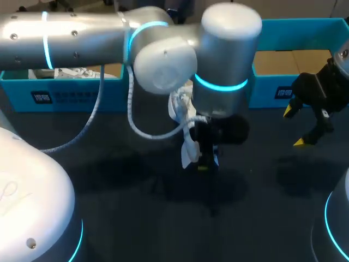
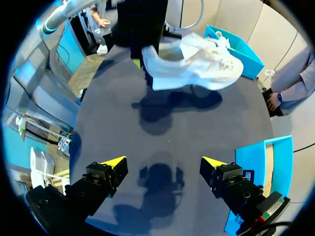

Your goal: Take the shoe out of the shoebox, open the shoe tongue, remove and reinsert the insole, then place the shoe into the shoebox

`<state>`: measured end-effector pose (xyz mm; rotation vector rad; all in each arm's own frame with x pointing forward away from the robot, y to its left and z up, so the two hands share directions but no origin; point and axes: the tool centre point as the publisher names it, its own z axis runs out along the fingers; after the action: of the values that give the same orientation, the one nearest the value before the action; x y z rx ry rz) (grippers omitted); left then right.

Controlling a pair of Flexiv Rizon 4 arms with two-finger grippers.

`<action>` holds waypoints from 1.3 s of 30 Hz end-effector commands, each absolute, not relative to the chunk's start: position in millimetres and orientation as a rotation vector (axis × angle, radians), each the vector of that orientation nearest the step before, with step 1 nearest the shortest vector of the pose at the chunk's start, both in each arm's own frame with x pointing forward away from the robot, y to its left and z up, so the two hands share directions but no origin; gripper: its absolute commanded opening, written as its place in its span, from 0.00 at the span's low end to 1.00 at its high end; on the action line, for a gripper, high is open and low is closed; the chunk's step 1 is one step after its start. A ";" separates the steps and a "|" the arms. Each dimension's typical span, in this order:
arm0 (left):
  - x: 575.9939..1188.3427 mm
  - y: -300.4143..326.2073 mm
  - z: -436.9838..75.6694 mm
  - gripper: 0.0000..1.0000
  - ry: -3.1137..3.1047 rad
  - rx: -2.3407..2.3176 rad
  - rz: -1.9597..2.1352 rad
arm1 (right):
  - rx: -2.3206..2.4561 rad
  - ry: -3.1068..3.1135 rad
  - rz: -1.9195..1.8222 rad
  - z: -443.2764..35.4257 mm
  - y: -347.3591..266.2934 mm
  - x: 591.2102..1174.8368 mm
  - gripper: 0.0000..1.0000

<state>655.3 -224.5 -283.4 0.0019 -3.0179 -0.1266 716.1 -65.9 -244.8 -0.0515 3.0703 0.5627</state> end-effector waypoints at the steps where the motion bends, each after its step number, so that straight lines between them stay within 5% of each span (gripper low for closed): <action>1: 669.0 -217.2 -228.3 0.00 -2.979 -0.005 -0.094 | -0.050 3.070 0.559 -245.9 -65.2 716.1 1.00; 12: 678.5 -210.4 -163.0 0.00 -2.939 -0.079 -0.028 | -0.050 3.070 0.559 -245.9 -65.2 716.1 1.00; 39: 674.8 -223.6 -159.7 0.00 -2.926 -0.134 -0.044 | -0.050 3.070 0.559 -245.9 -65.2 716.1 1.00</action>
<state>677.6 -216.1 -162.6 -0.1268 -2.9130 -0.0200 716.0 -65.9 -244.8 -0.0515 3.0702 0.5628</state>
